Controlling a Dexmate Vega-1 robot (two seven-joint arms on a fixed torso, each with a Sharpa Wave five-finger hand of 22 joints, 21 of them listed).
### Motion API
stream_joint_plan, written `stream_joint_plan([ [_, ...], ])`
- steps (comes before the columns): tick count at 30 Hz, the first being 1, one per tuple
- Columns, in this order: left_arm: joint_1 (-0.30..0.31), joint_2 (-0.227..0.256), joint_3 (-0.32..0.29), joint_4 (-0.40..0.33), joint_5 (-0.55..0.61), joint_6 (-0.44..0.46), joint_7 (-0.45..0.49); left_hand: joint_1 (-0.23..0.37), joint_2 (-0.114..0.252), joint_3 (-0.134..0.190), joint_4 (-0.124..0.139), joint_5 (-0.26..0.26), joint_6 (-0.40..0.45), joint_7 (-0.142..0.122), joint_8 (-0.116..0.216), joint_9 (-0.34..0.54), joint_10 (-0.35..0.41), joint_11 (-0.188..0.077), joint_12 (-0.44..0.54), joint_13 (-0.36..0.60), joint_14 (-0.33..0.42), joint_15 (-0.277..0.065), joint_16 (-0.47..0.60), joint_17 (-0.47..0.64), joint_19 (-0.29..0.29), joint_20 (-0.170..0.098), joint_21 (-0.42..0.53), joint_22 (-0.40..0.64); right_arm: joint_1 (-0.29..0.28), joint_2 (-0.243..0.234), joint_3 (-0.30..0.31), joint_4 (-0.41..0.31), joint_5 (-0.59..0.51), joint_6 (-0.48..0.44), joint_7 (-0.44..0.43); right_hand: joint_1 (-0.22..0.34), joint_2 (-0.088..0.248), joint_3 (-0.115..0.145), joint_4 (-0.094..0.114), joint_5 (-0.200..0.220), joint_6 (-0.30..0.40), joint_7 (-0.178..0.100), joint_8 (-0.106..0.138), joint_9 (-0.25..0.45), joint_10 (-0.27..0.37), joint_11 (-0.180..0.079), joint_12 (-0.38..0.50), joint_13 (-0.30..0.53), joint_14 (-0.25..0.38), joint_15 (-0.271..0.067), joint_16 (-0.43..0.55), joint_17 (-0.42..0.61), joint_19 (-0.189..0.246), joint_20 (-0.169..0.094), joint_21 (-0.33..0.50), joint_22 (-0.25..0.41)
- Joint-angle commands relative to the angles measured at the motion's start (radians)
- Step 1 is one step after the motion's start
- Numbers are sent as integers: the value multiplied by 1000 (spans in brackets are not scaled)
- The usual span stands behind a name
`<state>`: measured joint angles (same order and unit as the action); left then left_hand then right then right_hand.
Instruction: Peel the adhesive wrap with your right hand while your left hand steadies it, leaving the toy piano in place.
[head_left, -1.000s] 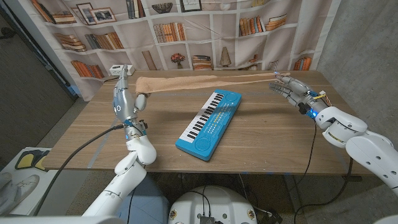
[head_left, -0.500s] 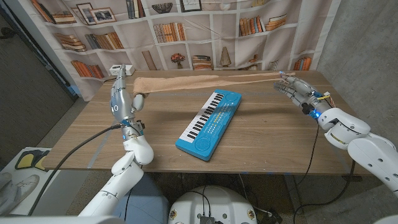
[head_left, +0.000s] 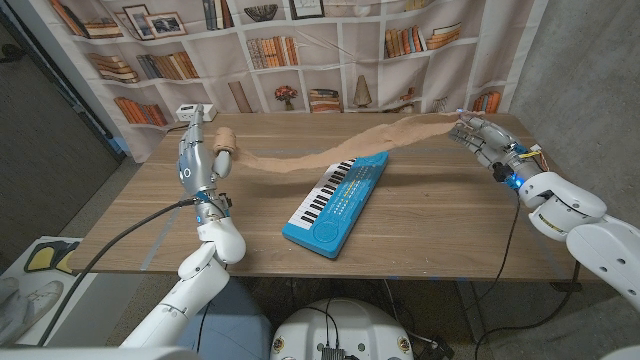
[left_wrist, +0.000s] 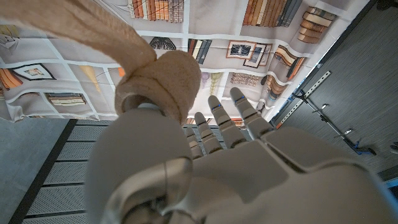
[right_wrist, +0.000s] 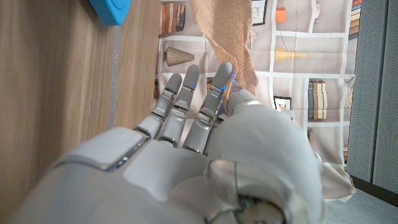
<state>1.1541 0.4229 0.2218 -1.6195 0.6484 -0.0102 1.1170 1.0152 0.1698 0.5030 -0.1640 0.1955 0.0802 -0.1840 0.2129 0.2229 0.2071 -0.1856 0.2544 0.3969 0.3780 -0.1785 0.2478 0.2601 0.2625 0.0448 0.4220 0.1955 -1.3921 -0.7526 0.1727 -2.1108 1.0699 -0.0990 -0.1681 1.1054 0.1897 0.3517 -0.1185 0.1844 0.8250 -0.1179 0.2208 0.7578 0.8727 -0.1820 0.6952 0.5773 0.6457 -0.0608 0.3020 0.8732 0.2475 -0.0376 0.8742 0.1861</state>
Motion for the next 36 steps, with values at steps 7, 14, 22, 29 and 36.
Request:
stream_joint_plan([
  [7, -24, 24, 23, 20, -13, -4, 0, 12, 1, -10, 4, -3, 1, -3, 8, 3, 4, -7, 2, 5, -9, -17, 8, 1, 8, 1, 10, 1, 29, 4, -14, 4, -11, -15, 10, 7, -7, 0, -1, -2, 8, 3, -2, 3, 5, 4, 6, 1, 12, -178, -4, 4, -4, -45, 10, 3],
  [14, -26, 29, 19, 26, -28, -26, 0, 14, 1, -15, 5, -4, 0, -4, 8, 3, 4, -6, 2, 7, -9, -16, 9, 2, 7, 0, 10, 1, 32, 13, -27, -3, -24, -6, -9, 7, -6, 0, -1, -2, 9, 3, -2, 2, 5, 2, 6, 2, 13, -178, -5, 4, -4, -44, 11, 2],
  [22, -19, 61, 15, 24, -52, -59, 0, 17, 2, -20, 7, -4, -1, -4, 8, 3, 3, -1, 2, 9, -11, -11, 10, 2, 6, 2, 10, 1, 31, 23, -27, -17, -37, -9, -66, 7, -6, 0, -1, -2, 9, 2, -2, 3, 6, 2, 6, 1, 14, -178, -7, 6, -5, -44, 13, 2],
  [29, 3, 69, -8, 22, -64, -96, 0, 21, 3, -21, 7, -3, -5, 3, 7, 3, 2, 12, 2, 11, -12, 0, 9, 1, 2, 16, 9, 1, 6, 37, -20, -46, -56, 0, -107, 7, -6, 0, -1, -2, 8, 1, -3, 3, 7, 4, 6, 0, 15, -178, -9, 7, -6, -44, 15, 2],
  [36, -3, 61, -15, 50, -54, -144, 0, 23, 3, -22, 9, -2, -6, 9, 7, 3, 3, 21, 2, 12, -14, 11, 8, -1, 0, 24, 9, 1, -38, 48, -6, -82, -76, 9, -129, 7, -6, 0, 0, -2, 8, 2, -3, 4, 8, 3, 6, 0, 16, -178, -10, 8, -6, -44, 17, 2],
])
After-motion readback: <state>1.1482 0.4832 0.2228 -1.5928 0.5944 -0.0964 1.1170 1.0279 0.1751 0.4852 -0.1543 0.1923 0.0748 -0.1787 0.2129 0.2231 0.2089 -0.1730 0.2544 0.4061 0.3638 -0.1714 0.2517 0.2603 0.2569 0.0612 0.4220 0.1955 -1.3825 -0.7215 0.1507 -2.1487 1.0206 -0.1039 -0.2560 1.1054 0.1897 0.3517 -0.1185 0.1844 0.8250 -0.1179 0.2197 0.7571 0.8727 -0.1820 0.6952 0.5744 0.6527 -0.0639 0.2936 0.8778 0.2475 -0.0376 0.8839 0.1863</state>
